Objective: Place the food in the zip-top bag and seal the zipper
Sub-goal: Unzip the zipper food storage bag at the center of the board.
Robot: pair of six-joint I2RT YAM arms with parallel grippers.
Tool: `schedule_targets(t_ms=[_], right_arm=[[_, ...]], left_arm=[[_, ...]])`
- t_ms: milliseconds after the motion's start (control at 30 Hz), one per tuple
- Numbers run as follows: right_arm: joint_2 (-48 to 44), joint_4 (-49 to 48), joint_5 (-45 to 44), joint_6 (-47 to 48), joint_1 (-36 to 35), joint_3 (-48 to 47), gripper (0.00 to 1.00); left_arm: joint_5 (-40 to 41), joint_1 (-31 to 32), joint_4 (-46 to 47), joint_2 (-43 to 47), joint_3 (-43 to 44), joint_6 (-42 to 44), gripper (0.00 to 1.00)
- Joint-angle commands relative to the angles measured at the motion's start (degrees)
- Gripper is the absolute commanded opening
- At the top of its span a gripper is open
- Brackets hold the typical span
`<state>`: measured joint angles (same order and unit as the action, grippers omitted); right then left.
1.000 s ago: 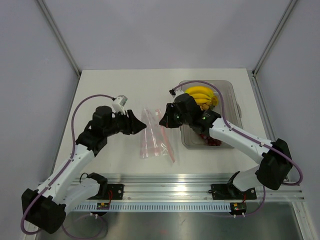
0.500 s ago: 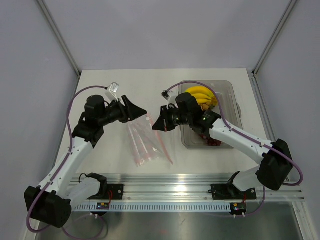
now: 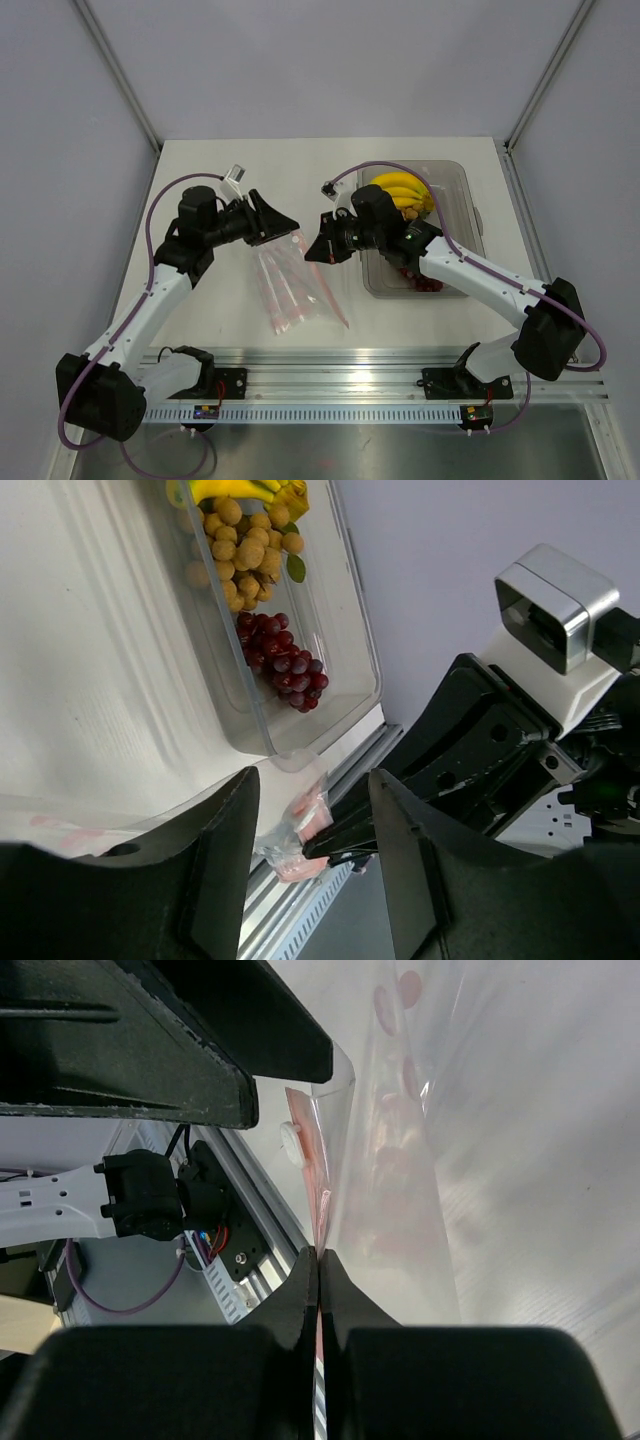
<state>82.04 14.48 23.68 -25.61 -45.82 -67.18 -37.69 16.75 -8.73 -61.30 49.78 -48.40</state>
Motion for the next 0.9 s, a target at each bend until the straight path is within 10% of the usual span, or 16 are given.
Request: schedule_targets(t_ms=[0, 300, 867], right_arm=[[-0.1, -0.5, 1.1, 1.2, 0.2, -2.9, 0.0], [0.8, -0.2, 0.8, 1.3, 0.2, -3.5, 0.0], [2.2, 0.2, 0.5, 1.3, 0.2, -4.6, 0.0]], left_arm=[[-4.7, -0.2, 5.1, -0.4, 1.1, -2.8, 0.48], [-6.9, -0.2, 5.8, -0.5, 0.4, -3.3, 0.36], [1.1, -0.2, -7.5, 1.9, 2.2, 6.4, 0.54]])
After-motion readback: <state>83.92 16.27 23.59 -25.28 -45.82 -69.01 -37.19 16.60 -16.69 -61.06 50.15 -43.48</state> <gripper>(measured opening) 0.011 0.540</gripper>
